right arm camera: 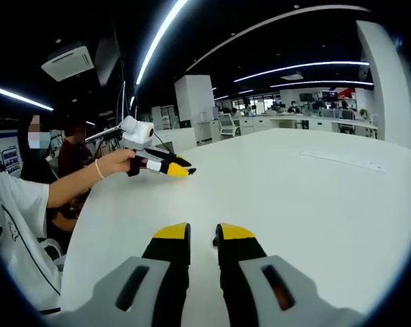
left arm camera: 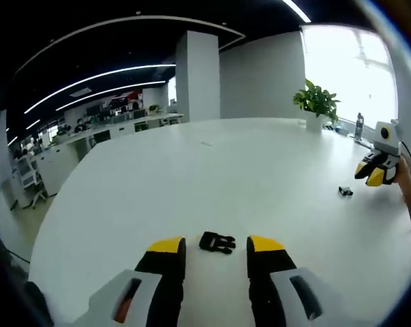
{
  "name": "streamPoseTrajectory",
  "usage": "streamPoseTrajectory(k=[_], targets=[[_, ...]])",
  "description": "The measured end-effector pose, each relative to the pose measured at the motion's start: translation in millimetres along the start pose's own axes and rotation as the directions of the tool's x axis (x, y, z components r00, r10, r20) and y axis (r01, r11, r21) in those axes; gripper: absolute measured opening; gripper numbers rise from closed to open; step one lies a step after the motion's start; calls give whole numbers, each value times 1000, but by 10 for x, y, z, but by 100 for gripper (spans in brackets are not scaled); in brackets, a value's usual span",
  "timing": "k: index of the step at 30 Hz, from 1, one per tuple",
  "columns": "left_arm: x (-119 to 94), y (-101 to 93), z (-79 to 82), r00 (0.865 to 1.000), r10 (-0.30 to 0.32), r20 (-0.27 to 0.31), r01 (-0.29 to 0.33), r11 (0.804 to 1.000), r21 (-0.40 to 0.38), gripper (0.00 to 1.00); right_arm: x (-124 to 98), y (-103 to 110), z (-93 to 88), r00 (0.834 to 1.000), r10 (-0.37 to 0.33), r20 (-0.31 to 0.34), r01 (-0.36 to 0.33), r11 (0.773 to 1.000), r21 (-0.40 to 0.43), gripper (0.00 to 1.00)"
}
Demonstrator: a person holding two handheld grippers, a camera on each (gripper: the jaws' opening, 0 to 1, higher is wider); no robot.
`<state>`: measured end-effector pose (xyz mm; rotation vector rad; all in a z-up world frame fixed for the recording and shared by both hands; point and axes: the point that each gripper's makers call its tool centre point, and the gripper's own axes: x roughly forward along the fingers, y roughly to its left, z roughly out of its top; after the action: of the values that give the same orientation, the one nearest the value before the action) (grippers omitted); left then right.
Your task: Snap the two parts of the plastic buckle together until the buckle closes and remains connected.
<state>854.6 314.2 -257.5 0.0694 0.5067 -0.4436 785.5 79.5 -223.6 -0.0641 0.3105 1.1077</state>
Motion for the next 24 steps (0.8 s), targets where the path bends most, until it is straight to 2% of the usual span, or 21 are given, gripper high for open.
streamPoseTrajectory(k=[7,15,24], targets=[[33,41,-28,1000,-8,-13,8,1000,-3,28,10,9,-4,1000,3,1,-3,1000,2,15],[47,0,-23,1000,-24,-9,24,1000,0,22,13,6,-16,1000,5,0,-5,1000,7,15],[23,-82,-24,1000,-16,-15,16,1000,10,22,22,13,-13,1000,10,1,-10,1000,12,15]])
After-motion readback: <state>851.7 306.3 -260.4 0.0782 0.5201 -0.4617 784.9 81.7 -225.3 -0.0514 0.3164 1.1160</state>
